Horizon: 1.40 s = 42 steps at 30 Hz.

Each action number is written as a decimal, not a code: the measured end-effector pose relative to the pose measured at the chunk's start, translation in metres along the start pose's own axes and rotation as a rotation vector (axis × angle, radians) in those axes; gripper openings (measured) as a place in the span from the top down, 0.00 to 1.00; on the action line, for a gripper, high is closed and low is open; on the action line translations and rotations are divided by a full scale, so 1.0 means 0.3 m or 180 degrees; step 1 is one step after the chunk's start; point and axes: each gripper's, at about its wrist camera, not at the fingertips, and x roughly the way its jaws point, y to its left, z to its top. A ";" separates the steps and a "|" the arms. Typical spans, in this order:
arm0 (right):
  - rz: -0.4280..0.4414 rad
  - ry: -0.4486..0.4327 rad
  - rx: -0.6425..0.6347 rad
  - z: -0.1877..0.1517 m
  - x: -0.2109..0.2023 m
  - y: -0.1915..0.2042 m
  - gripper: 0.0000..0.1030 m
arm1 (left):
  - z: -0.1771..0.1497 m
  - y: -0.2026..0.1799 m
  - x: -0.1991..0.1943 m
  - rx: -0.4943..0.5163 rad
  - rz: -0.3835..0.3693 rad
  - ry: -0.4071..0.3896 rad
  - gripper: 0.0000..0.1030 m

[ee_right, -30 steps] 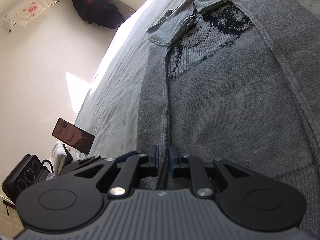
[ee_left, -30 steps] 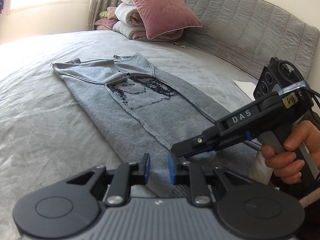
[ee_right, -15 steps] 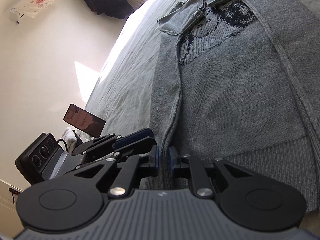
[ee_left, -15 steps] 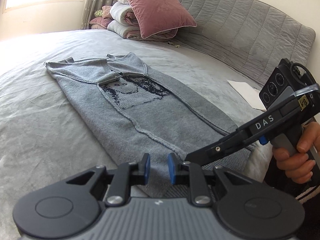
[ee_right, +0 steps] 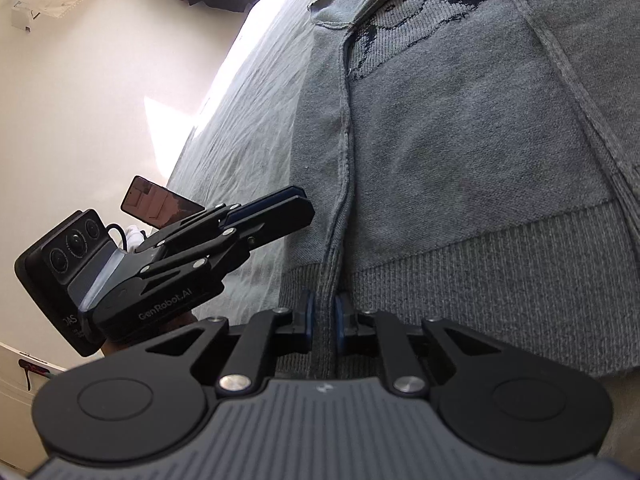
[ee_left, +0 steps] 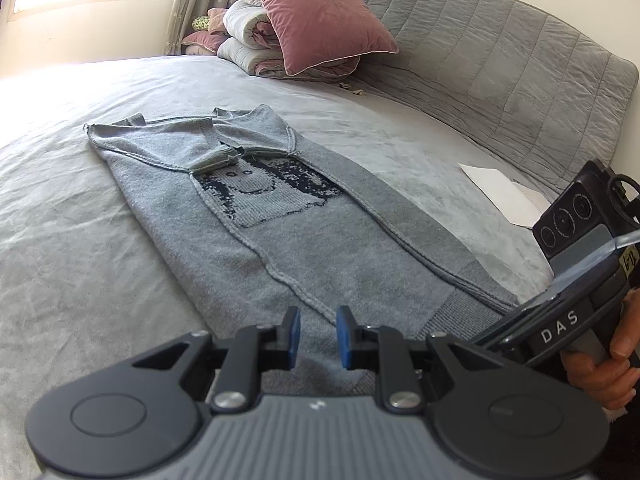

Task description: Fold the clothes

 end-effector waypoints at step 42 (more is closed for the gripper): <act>-0.1222 -0.0594 -0.1495 0.254 -0.288 -0.169 0.53 | 0.043 -0.066 0.124 -0.0699 0.0554 -0.0090 0.76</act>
